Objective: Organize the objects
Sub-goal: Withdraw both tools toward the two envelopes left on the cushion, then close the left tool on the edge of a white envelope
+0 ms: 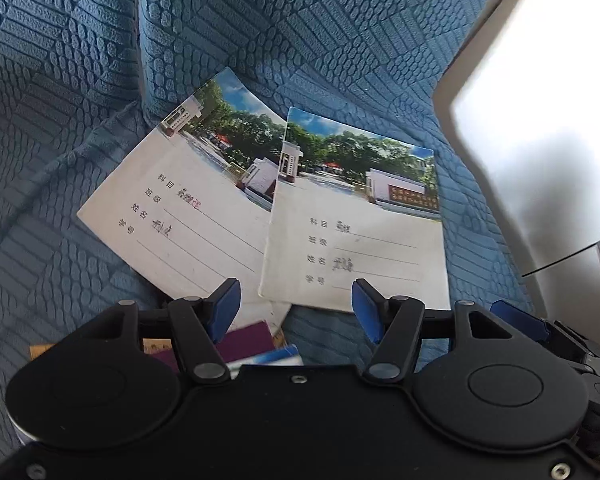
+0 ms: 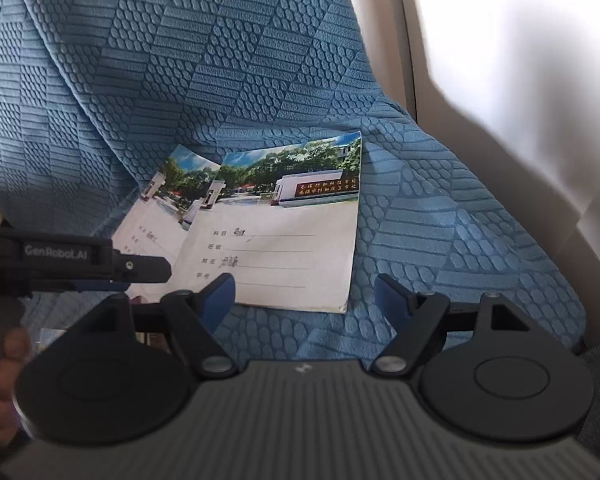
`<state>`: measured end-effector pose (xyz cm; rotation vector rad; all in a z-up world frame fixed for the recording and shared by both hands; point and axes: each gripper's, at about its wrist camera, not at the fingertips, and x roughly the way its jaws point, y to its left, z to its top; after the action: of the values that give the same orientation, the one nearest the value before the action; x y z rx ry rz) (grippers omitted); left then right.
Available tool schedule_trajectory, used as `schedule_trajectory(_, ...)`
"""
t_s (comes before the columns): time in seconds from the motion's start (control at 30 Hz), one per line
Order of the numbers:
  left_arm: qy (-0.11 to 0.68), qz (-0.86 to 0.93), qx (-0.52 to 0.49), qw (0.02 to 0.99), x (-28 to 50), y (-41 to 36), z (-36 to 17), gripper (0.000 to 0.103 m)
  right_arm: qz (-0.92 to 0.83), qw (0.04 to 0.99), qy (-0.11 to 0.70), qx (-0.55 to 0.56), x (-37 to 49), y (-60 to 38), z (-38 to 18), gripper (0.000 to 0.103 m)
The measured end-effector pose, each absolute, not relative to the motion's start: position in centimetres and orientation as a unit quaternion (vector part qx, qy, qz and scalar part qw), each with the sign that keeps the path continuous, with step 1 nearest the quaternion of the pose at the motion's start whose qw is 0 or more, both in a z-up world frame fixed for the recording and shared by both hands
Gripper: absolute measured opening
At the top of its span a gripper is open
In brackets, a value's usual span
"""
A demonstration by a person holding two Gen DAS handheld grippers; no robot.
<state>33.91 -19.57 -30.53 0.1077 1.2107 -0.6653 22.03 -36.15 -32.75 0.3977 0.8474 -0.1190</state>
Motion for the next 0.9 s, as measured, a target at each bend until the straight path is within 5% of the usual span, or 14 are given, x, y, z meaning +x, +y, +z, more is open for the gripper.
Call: schedule_trajectory(0.9,0.625,-0.318,-0.053,0.711,38.8,-19.9,-34.5,0.043,-0.039,0.903,0.410,0.121,25.6,-34.6,-36.3,0.069)
